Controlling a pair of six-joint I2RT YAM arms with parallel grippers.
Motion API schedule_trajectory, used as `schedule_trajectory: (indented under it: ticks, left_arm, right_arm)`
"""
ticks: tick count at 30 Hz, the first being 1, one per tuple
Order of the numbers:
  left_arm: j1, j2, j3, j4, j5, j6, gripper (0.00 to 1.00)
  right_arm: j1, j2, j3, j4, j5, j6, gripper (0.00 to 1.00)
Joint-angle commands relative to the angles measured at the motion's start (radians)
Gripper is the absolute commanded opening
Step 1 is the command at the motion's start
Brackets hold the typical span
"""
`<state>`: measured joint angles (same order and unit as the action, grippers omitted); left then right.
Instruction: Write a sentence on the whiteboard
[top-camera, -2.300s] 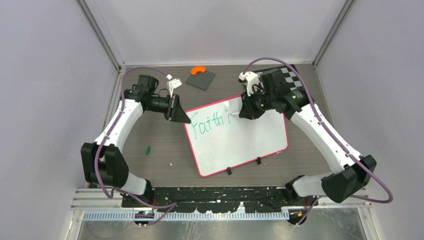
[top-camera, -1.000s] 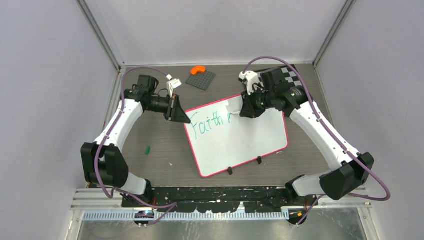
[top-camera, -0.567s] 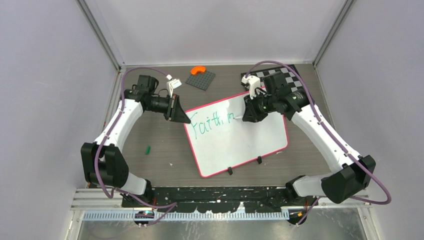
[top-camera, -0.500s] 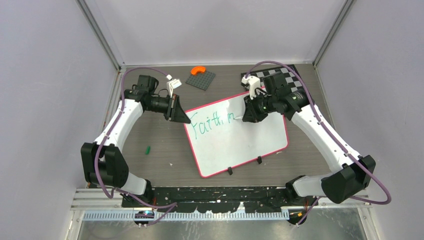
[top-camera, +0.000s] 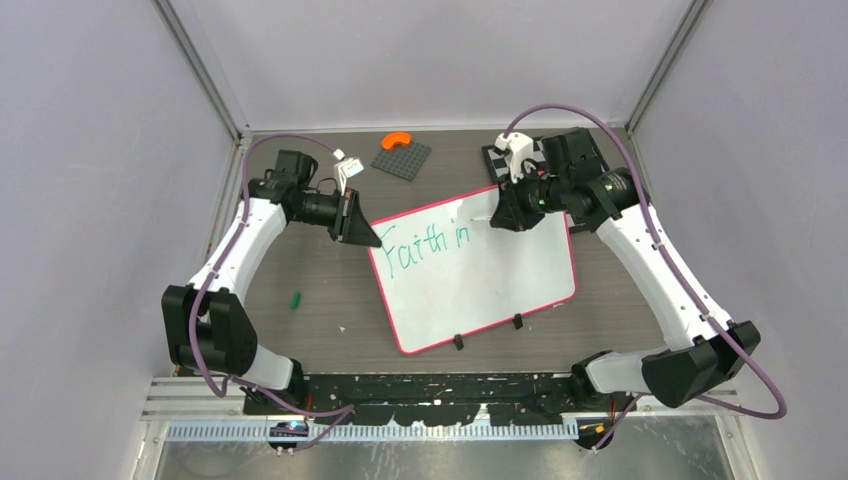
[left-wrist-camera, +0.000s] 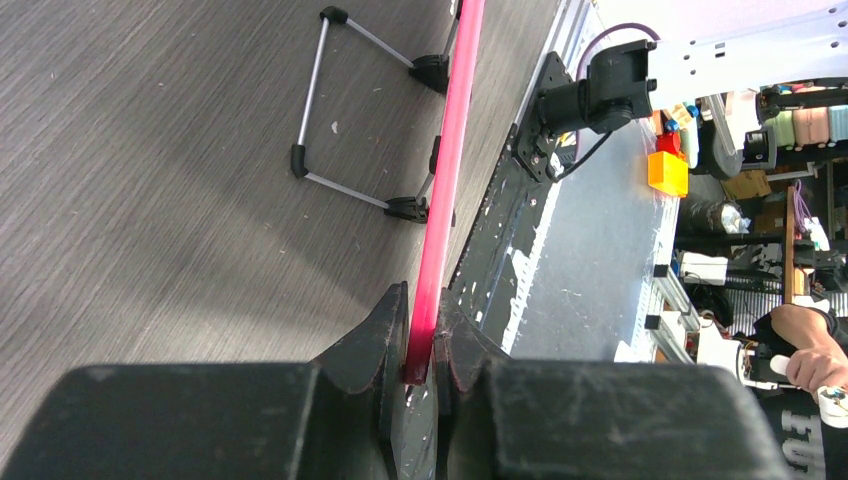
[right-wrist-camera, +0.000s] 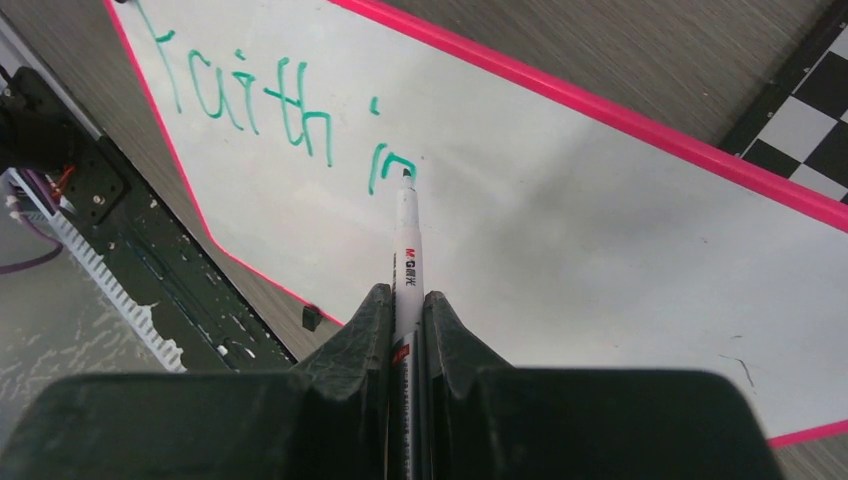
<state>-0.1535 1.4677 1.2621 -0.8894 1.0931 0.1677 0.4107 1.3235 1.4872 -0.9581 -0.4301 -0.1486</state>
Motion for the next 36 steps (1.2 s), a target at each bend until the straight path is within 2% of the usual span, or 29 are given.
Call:
schedule_trajectory:
  ticks: [1,13,23,36]
  left_arm:
    - [-0.004,-0.005,0.029,0.003,-0.01,-0.003,0.0]
    - [-0.005,-0.006,0.03,0.006,-0.007,-0.005,0.0]
    - [-0.005,-0.009,0.029,0.005,-0.008,-0.004,0.0]
    - [-0.004,-0.003,0.027,0.001,-0.009,0.001,0.0]
  right_arm:
    - [-0.053,-0.007,0.015,0.003,0.021,-0.043,0.0]
    - [-0.081,0.009,-0.01,0.015,0.0,-0.052,0.0]
    - [-0.083,0.033,-0.03,0.032,0.047,-0.066,0.0]
    - [-0.083,-0.01,-0.082,0.03,0.076,-0.076,0.0]
